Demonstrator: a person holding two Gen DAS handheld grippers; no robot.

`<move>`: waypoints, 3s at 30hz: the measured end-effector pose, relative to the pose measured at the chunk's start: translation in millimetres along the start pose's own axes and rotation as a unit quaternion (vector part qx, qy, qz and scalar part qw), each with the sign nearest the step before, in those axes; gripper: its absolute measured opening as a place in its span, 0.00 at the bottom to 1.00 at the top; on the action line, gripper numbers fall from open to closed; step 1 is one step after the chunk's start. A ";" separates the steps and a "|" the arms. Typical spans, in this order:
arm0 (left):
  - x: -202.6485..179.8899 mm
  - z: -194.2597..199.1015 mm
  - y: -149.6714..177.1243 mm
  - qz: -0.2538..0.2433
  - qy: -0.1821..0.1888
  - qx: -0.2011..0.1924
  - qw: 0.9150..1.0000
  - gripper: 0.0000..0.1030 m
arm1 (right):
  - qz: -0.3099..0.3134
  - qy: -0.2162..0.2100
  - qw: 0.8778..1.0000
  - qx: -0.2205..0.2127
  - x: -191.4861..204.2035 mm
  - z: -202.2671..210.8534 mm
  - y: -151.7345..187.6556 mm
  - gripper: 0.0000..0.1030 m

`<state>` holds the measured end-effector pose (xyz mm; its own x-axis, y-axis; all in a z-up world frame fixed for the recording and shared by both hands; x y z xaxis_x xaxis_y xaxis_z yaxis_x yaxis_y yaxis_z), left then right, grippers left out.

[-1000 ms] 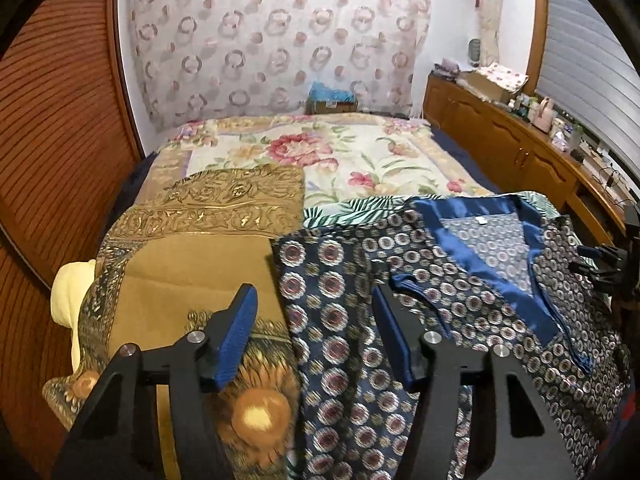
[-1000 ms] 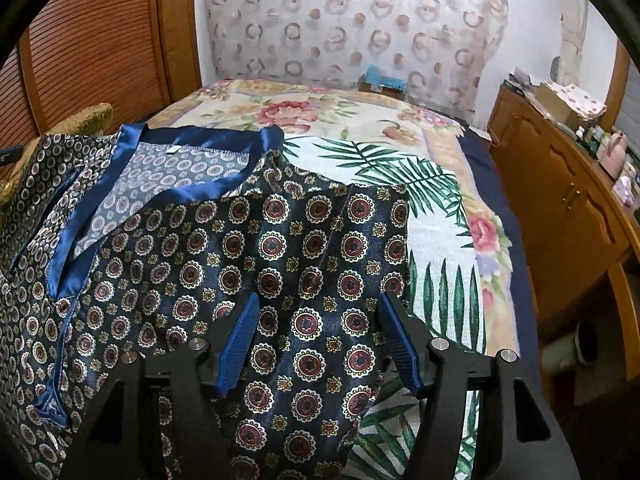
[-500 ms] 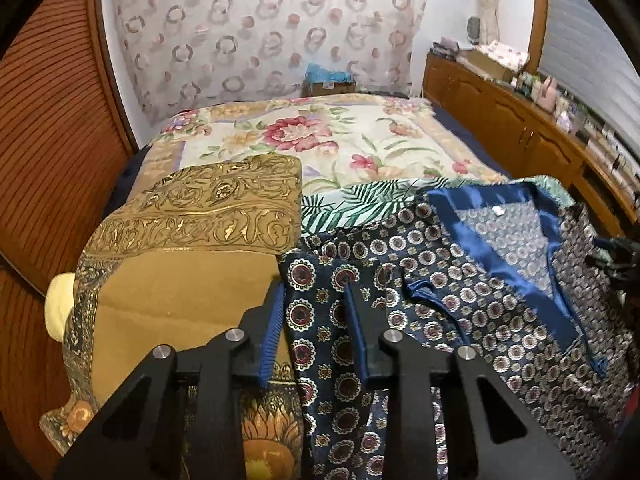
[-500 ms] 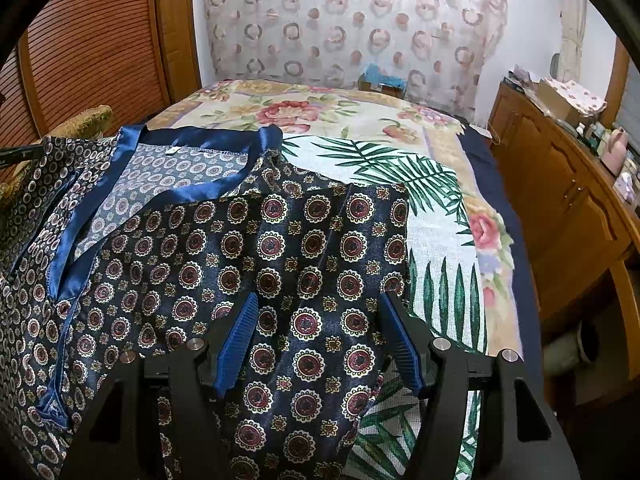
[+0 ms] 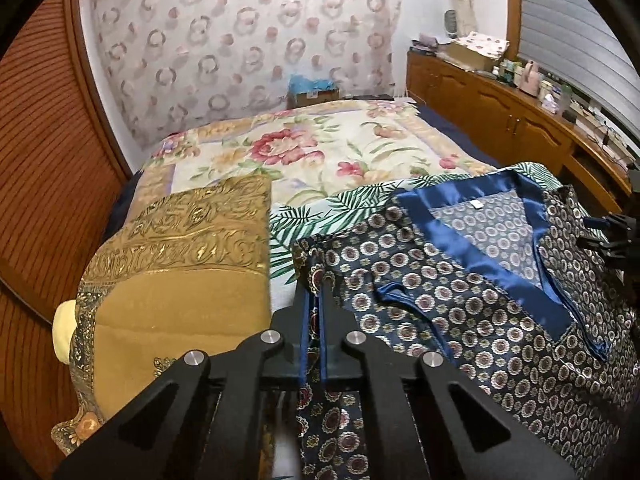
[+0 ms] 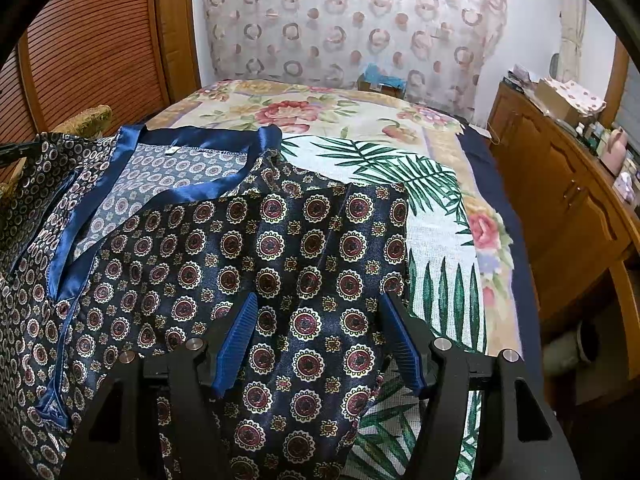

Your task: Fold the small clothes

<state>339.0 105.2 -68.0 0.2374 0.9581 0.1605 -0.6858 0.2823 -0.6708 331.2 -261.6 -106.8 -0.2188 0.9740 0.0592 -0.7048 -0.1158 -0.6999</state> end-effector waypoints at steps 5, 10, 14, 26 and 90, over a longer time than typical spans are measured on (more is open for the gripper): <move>-9.9 11.2 -2.5 0.003 0.011 -0.018 1.000 0.04 | 0.001 0.000 1.000 0.000 -0.2 0.0 -0.3 0.64; -27.5 25.6 -5.6 -0.001 0.028 -0.039 0.999 0.04 | -0.003 -0.004 1.000 0.000 -1.1 0.2 -0.4 0.64; -36.9 29.2 -4.7 -0.006 0.036 -0.042 0.998 0.04 | -0.027 -0.012 1.000 -0.007 -9.7 2.3 -5.4 0.64; -54.1 47.9 -0.2 -0.006 0.054 -0.058 0.997 0.03 | -0.044 -0.002 0.999 0.012 -34.6 -25.4 -34.0 0.45; -68.2 241.8 217.0 0.070 -0.015 -0.126 0.989 0.44 | -0.017 -0.084 0.996 -0.030 33.2 220.7 179.2 0.02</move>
<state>7.7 113.0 -49.5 0.1295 0.9890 0.0711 -0.5162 0.1285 -0.8468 48.7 -293.0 -73.2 -0.3086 0.9302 0.1987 -0.6735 -0.0662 -0.7362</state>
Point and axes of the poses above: each gripper's, at about its wrist camera, not at the fingertips, and z roughly against the way its jaws point, x to its left, y to its underside, the point moved 5 cm from there along -z, roughly the way its jaws point, and after that the axes turned 9 degrees about -z, right-handed, at the moved point
